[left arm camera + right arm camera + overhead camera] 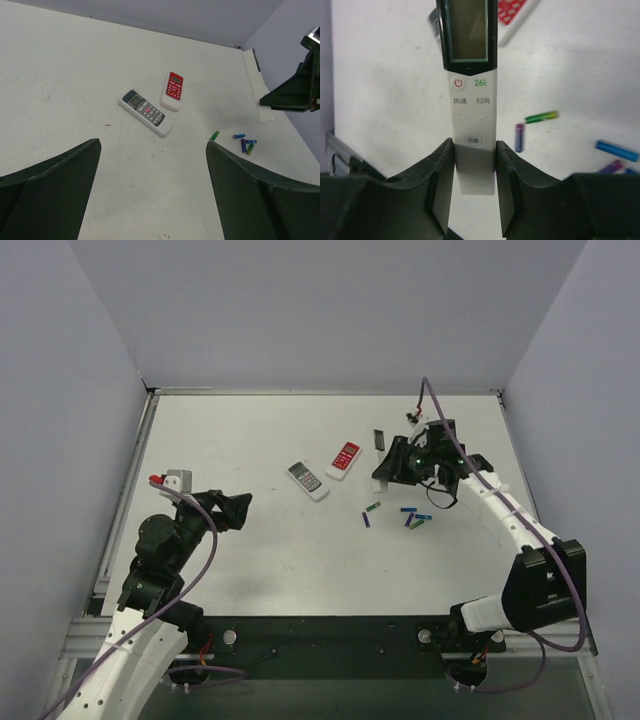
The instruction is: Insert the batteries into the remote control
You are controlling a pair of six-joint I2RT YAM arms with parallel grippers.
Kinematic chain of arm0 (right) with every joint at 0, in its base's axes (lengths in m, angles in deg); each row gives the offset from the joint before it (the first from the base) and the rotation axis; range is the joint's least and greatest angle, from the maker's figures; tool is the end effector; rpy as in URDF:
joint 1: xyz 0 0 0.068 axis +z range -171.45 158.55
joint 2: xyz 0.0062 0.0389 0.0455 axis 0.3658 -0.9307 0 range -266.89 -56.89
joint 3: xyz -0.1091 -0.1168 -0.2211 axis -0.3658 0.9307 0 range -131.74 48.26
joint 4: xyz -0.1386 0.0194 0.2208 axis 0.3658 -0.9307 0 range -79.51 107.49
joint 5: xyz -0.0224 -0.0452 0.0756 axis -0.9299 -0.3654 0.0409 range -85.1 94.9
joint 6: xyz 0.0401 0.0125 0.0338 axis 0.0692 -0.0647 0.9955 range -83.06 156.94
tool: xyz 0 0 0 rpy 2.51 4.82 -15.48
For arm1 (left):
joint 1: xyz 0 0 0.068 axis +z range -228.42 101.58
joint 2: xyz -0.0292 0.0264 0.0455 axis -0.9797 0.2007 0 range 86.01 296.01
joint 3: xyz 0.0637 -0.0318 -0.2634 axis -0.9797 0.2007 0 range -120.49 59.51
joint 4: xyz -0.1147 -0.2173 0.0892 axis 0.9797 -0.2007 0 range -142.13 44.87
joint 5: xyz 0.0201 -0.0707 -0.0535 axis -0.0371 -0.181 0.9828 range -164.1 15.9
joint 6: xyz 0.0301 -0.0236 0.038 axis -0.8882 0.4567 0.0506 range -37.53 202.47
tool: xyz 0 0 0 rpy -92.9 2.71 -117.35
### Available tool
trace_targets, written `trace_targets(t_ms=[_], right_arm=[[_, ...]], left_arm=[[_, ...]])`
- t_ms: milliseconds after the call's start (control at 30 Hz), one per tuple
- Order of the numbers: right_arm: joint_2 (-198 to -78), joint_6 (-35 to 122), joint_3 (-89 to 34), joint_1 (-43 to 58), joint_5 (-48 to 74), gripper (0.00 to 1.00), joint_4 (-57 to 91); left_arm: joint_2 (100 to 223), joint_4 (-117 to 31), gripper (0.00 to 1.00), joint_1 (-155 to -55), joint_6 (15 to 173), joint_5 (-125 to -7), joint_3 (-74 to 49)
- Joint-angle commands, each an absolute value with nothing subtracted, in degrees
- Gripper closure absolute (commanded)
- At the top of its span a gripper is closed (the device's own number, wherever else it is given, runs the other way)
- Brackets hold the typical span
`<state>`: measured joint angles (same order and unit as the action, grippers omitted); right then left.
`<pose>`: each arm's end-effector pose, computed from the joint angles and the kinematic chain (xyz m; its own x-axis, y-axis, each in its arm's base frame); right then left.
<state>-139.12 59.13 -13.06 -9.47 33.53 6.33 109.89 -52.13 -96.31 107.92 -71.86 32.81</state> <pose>0.3132 0.0840 0.2877 -0.6998 0.1903 -0.6885 -0.3404 0.7586 0.5556 0.1228 -0.0411 0.2844 -0.2106 -0.3833 -0.8993 0.2809 0.8574 -0.4312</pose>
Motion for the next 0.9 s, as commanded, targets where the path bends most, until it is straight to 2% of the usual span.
trace_targets(t_ms=[0,167,300,633,767,867], right_arm=[[-131.7,64.8,-6.4,0.4,42.6,1.00,22.5],[-127.3,72.1,2.8,10.5,47.2,1.00,40.4],[-127.5,76.6,4.9,16.0,50.0,1.00,51.6],[-131.2,81.4,5.4,21.6,55.1,1.00,63.1],[-133.5,83.3,5.2,22.5,57.8,1.00,67.4],[-134.7,83.3,4.9,23.4,58.8,1.00,68.7]], left_arm=[[114.5,-38.0,0.03,-96.1,114.3,-59.1,32.6],[121.2,-22.8,0.03,-96.4,122.0,-49.9,34.8],[125.3,-13.0,0.03,-97.7,126.6,-45.9,36.7],[130.6,-5.9,0.03,-104.0,129.7,-44.7,37.7],[131.1,-1.2,0.07,-104.0,132.5,-45.8,39.3],[131.8,1.4,0.14,-104.0,134.8,-45.7,39.5]])
